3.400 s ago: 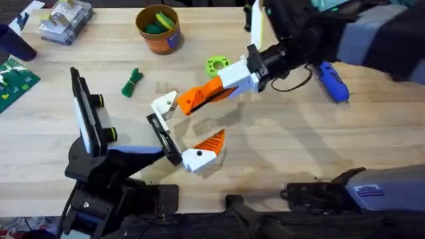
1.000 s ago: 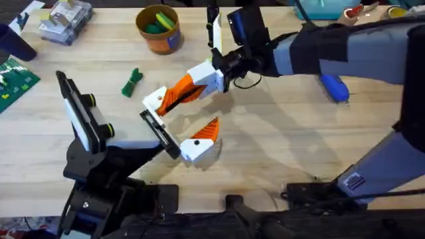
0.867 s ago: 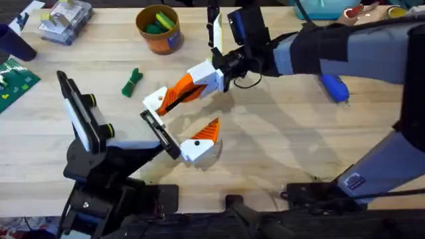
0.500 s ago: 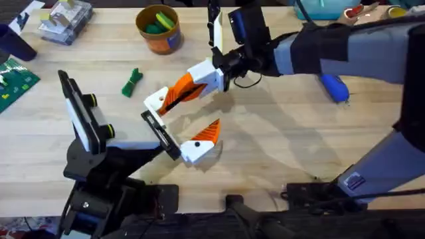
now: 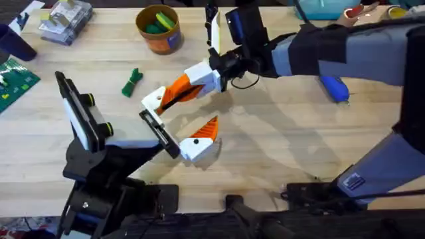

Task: Pick up the gripper from the table and insert it into the empty holder that is missing its gripper. Then pick up a screw, insert it into the mounting hole, and use the screwdriver to tighten it. Finally, clean up the table by picking up the vegetable and placing it into the bucket.

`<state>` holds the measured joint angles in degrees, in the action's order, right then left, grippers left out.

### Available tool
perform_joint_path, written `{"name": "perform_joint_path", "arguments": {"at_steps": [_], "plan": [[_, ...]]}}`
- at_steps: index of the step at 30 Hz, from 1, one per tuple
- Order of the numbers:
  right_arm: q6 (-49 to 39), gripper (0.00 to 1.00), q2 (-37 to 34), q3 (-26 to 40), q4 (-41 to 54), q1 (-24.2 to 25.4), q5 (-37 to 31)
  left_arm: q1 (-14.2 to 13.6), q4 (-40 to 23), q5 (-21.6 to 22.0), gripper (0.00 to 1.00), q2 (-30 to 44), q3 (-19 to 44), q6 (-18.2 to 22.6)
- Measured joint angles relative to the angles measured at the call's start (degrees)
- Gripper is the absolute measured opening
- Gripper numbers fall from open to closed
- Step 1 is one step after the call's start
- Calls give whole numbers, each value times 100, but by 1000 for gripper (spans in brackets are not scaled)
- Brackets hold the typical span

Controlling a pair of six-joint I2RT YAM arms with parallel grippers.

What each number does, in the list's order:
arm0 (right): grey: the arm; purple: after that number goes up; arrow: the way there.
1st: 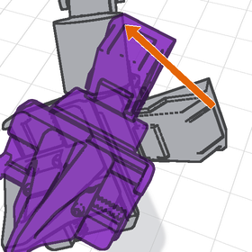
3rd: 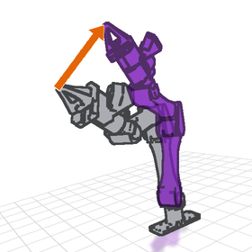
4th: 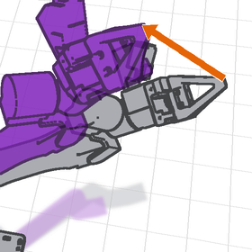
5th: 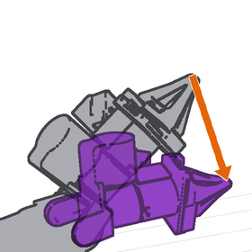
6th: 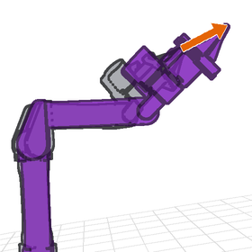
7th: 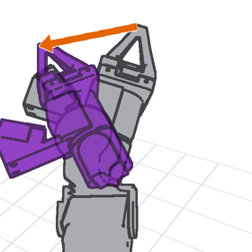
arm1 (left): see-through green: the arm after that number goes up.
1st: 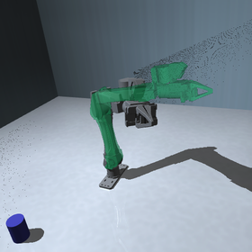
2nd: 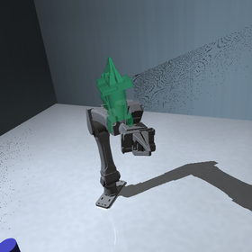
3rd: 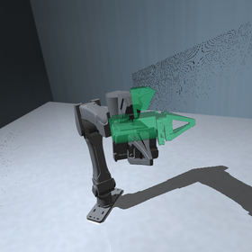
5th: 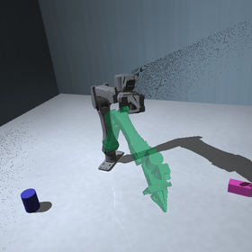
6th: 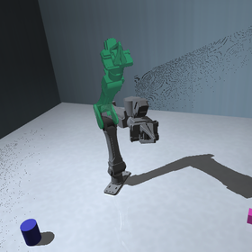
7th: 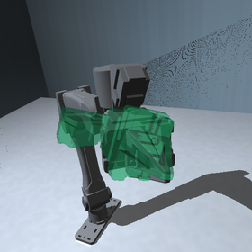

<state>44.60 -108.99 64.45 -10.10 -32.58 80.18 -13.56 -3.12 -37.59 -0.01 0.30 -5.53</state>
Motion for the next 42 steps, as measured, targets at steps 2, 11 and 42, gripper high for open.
{"name": "perform_joint_path", "arguments": {"at_steps": [2, 11, 42], "plan": [[0, 10, 0, 1, 2, 1, -2, 0, 1, 0, 995, 0, 0, -10], [5, 56, 0, -1, 4, 0, 5, 0, 1, 3, 995, 0, 0, -7], [15, 980, 0, 2, -154, -413, 84, -98, -12, -478, 995, 0, 0, 36]]}}
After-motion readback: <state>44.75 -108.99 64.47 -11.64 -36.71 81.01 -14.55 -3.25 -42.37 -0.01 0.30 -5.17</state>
